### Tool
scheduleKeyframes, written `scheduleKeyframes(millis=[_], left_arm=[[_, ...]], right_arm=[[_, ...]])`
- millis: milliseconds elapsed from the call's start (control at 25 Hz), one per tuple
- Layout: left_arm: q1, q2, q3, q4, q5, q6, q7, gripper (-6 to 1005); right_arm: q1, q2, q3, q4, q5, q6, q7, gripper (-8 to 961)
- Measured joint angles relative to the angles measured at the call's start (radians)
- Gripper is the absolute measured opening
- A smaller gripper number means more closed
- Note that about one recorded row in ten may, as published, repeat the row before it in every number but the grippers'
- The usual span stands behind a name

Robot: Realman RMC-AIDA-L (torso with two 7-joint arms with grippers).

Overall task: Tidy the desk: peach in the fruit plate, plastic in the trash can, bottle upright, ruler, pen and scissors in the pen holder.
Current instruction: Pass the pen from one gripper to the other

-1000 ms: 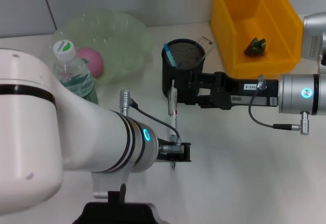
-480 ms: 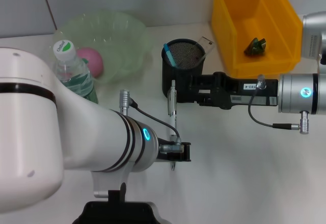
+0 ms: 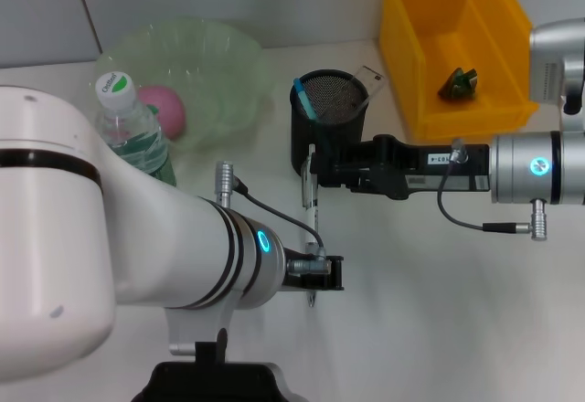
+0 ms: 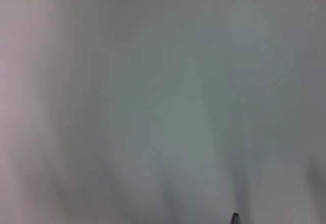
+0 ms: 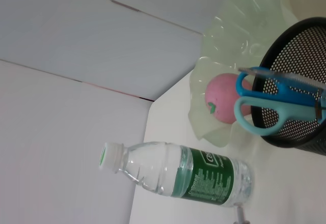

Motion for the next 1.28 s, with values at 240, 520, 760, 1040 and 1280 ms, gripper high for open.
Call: scheduleKeyframes(millis=[240, 520, 760, 1040, 1280], left_arm=[[0.000, 0.000, 0.000, 0.000, -0.002, -0.001, 0.000, 122], [0.000, -0.001, 0.000, -0.007, -0.003, -0.019, 0.003, 122], [0.004, -0.002, -0.001, -0.008, -0.009, -0.030, -0.007, 122], [0.005, -0.002, -0.002, -0.009, -0.010, -0.039, -0.008, 122], [0.005, -0.002, -0.001, -0.009, -0.010, -0.040, -0.009, 122]], right_arm=[[0.002, 0.001, -0.014, -0.002, 0.000, 0.002, 0.000, 379], [0.009, 0.007, -0.024, -0.009, 0.007, -0.012, -0.037, 145], [0.002, 0.013, -0.025, -0.042, 0.012, -0.033, -0.050, 31], [0.001, 0.013, -0.026, -0.041, 0.012, -0.032, -0.051, 2], [-0.005, 0.013, -0.022, -0.038, 0.012, -0.027, -0.049, 5]])
